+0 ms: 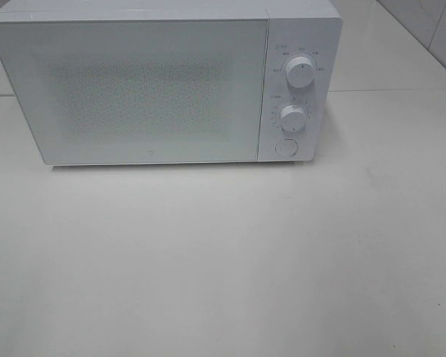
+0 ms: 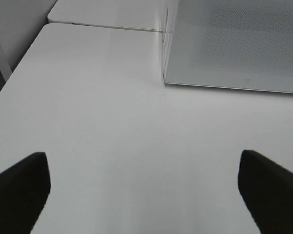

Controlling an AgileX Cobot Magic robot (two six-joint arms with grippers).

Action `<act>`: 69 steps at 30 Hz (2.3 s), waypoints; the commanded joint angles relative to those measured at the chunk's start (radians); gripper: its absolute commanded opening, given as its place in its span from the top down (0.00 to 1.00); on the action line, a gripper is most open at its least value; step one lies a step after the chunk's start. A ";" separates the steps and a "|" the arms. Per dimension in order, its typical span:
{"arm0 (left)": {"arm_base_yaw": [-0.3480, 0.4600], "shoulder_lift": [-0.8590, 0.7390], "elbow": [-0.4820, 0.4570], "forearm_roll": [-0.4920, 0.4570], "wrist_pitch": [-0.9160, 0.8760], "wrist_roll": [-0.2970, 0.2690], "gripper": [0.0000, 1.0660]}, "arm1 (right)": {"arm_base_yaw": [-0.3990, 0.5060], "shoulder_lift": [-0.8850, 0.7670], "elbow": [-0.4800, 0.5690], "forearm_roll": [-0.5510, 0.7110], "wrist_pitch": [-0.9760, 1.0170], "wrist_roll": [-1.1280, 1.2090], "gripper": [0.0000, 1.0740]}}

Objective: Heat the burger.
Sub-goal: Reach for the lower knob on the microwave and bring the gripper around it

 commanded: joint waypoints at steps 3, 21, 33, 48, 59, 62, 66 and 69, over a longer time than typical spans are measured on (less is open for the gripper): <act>0.004 -0.021 0.003 -0.005 -0.008 -0.002 0.04 | -0.004 0.082 -0.006 0.000 -0.083 0.008 0.29; 0.004 -0.021 0.003 -0.005 -0.008 -0.002 0.04 | -0.004 0.423 -0.006 0.003 -0.406 0.019 0.29; 0.004 -0.021 0.003 -0.005 -0.008 -0.002 0.04 | -0.004 0.596 -0.006 0.009 -0.605 0.043 0.29; 0.004 -0.021 0.003 -0.005 -0.008 -0.002 0.04 | -0.004 0.817 0.159 0.092 -1.107 -0.011 0.29; 0.004 -0.021 0.003 -0.005 -0.008 -0.002 0.04 | 0.076 0.922 0.281 0.429 -1.449 -0.301 0.29; 0.004 -0.021 0.003 -0.005 -0.008 -0.002 0.04 | 0.151 0.965 0.291 0.528 -1.515 -0.369 0.29; 0.004 -0.021 0.003 -0.005 -0.008 -0.002 0.04 | 0.299 1.058 0.297 0.697 -1.656 -0.488 0.29; 0.004 -0.021 0.003 -0.005 -0.008 -0.002 0.04 | 0.390 1.124 0.296 0.793 -1.768 -0.532 0.29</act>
